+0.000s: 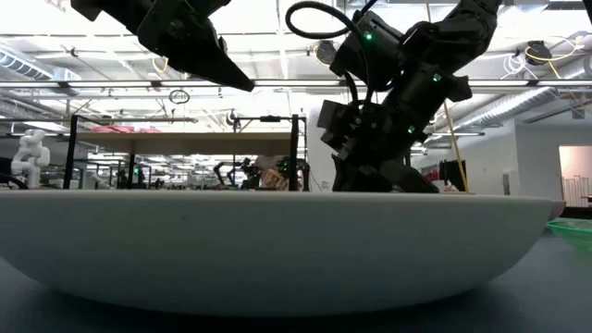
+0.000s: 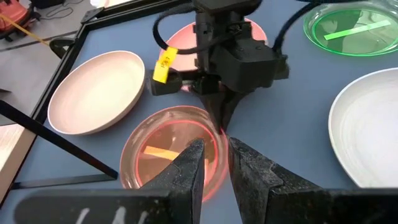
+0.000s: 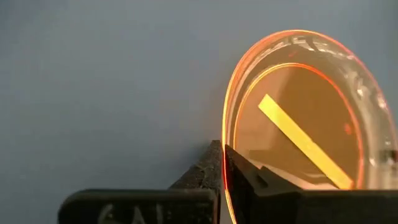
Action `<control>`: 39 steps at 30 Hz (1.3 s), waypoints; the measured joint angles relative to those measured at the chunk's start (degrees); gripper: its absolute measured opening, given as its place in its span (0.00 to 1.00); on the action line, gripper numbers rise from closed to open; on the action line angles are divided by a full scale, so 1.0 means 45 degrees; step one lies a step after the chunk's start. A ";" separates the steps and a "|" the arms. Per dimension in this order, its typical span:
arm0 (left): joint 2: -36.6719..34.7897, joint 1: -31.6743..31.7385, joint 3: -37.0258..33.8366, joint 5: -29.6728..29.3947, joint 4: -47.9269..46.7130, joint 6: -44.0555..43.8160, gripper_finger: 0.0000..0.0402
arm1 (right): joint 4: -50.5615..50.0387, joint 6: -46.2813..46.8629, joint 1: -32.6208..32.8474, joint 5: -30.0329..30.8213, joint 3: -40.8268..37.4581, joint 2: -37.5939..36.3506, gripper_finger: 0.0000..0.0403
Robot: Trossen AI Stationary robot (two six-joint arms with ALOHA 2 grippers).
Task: Place and stack plates onto a shelf
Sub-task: Stack the orange plate on top of the light pink plate on the shelf
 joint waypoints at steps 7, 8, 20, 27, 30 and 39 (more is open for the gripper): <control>0.0000 0.0000 -0.0005 0.0117 0.0009 -0.0002 0.20 | 0.0004 -0.0170 0.0463 0.0586 0.0005 -0.1296 0.00; 0.0000 0.0000 -0.0005 0.0121 0.0010 -0.0002 0.20 | 0.0013 -0.0170 0.0520 0.0591 0.0005 -0.1449 0.00; 0.0118 -0.0553 -0.0010 0.0680 0.0977 0.0476 0.43 | 0.0060 0.0150 0.0969 0.0610 0.0023 -0.2799 0.00; 0.0828 -0.1291 -0.0053 0.0704 0.2634 0.2430 0.54 | 0.0137 0.0155 0.1223 0.0582 0.0026 -0.3172 0.00; 0.1378 -0.1273 0.0017 0.0588 0.3069 0.3005 0.54 | 0.0093 0.0158 0.1296 0.0569 0.0034 -0.3299 0.00; 0.1972 -0.0960 -0.0015 0.0301 0.3034 0.3942 0.54 | 0.0047 0.0404 0.1299 0.0476 0.0039 -0.3312 0.00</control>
